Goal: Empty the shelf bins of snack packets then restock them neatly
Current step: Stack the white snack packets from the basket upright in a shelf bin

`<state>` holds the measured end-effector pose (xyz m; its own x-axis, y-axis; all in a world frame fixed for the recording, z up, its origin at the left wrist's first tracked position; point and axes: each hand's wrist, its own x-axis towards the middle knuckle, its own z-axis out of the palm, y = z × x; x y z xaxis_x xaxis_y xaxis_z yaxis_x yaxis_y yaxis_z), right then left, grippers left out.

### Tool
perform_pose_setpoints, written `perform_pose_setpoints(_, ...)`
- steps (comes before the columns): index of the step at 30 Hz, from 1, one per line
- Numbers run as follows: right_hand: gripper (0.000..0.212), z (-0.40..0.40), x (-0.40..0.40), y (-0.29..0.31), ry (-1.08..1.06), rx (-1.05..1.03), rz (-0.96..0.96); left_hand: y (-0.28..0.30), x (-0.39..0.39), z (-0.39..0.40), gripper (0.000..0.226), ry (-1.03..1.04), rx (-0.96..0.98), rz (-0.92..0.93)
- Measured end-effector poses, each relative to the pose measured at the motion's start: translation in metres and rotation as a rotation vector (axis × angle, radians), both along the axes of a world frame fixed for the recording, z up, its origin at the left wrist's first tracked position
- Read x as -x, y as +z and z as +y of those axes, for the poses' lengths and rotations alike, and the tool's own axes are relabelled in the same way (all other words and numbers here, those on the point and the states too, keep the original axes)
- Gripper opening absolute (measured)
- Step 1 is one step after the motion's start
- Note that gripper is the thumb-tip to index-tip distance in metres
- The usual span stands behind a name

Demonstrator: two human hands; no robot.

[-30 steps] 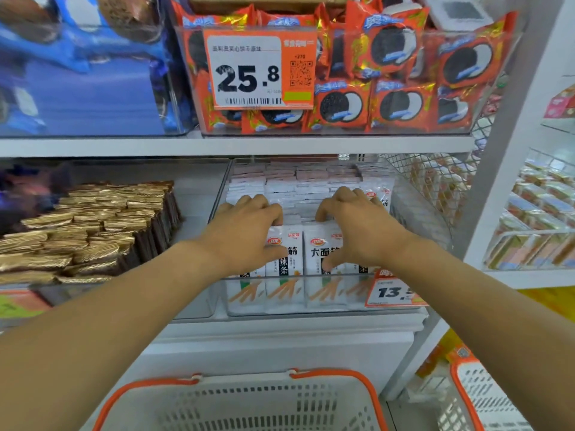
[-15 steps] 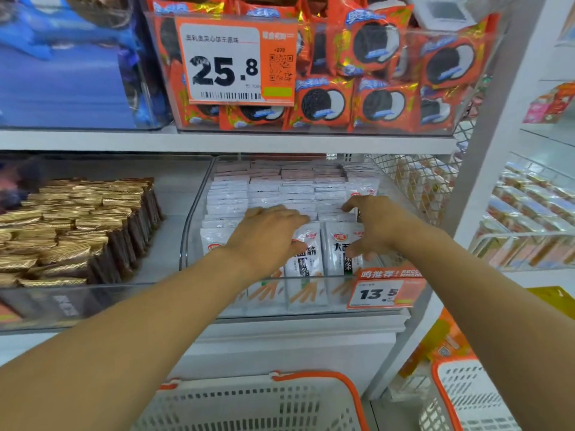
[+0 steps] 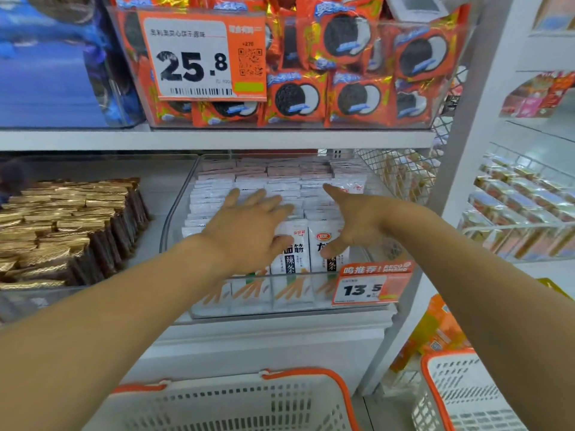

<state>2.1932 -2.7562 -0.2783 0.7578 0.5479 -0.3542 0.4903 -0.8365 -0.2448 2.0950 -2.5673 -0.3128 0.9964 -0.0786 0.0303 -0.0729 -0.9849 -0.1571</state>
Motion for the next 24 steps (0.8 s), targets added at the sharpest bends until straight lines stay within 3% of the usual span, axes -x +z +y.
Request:
perform_pose_setpoints(2, 0.120, 0.005, -0.001, -0.005, 0.047, -0.024, -0.010, 0.003, 0.005, 0.008, 0.067, 0.055, 0.021, -0.073)
perform_pose_setpoints(4, 0.114, 0.010, -0.002, -0.013, 0.069, -0.028, -0.038, 0.000, 0.011, 0.019, 0.068, 0.127, 0.062, -0.031)
perform_pose_setpoints(7, 0.115, 0.016, -0.002, -0.012, 0.066, -0.001, -0.049, -0.014, 0.014, 0.035, 0.062, 0.165, 0.111, 0.061)
perform_pose_setpoints(11, 0.121, 0.009, 0.004, 0.012, -0.020, 0.013, 0.062, -0.024, 0.009, 0.039, 0.059, 0.154, 0.111, -0.017)
perform_pose_setpoints(13, 0.115, 0.005, 0.008, 0.024, 0.040, 0.038, -0.158, -0.024, 0.008, 0.039, 0.060, 0.158, 0.120, -0.051)
perform_pose_setpoints(15, 0.097, 0.010, 0.019, 0.024, 0.185, -0.121, -0.350, -0.023, 0.005, 0.036, 0.066, 0.178, 0.145, -0.089)
perform_pose_setpoints(17, 0.081, 0.024, 0.029, 0.006, 0.299, -0.199, -0.368, -0.023, 0.003, 0.031, 0.073, 0.197, 0.141, -0.109)
perform_pose_setpoints(20, 0.070, 0.038, 0.030, -0.022, 0.330, -0.058, -0.425, -0.023, 0.004, 0.030, 0.086, 0.186, 0.109, -0.128)
perform_pose_setpoints(24, 0.072, 0.038, 0.023, -0.029, 0.275, -0.067, -0.452, -0.025, 0.012, 0.041, 0.060, 0.158, 0.030, -0.026)
